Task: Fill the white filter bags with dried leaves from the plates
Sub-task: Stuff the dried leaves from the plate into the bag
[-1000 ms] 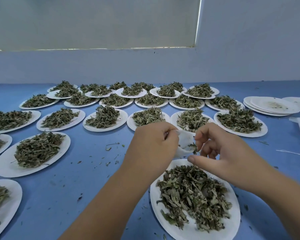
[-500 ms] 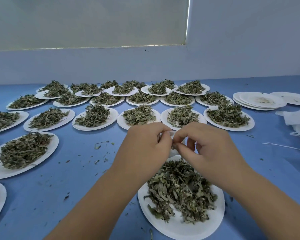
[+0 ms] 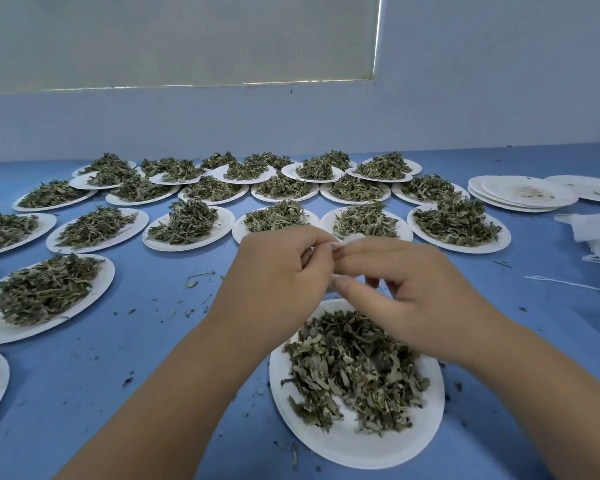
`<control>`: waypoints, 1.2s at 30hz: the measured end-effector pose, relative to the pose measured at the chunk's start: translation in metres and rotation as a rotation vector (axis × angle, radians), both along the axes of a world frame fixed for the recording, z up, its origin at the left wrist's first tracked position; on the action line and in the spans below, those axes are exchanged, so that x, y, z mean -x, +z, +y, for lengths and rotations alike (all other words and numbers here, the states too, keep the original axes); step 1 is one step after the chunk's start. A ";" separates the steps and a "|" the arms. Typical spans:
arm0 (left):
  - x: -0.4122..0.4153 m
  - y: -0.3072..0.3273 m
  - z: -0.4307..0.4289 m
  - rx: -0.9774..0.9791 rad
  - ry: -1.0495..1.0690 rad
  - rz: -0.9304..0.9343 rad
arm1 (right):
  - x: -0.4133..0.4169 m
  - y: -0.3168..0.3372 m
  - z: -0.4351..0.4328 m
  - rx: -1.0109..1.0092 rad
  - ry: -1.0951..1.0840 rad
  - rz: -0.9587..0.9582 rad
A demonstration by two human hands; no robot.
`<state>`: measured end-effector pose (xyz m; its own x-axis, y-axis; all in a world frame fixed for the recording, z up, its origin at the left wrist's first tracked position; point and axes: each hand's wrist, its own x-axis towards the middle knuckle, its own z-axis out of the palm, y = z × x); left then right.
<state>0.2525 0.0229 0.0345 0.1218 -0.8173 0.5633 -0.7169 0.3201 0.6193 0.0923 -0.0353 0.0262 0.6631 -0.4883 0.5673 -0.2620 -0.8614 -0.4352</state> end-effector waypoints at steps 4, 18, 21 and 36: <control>-0.010 0.004 -0.001 0.045 0.093 -0.058 | 0.010 0.012 -0.009 -0.141 -0.024 -0.254; -0.014 -0.005 -0.010 0.015 0.185 -0.088 | 0.057 0.003 -0.031 -0.403 0.212 0.580; -0.014 -0.008 -0.011 0.003 0.178 -0.083 | 0.057 0.003 -0.029 -0.418 0.257 0.603; -0.013 -0.013 -0.011 -0.057 0.153 -0.071 | 0.038 -0.010 -0.015 -0.168 0.119 0.568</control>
<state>0.2660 0.0115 0.0220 0.2093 -0.8232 0.5278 -0.7970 0.1691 0.5798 0.0542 -0.0501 0.0165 0.8953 -0.4444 0.0304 -0.3992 -0.8308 -0.3878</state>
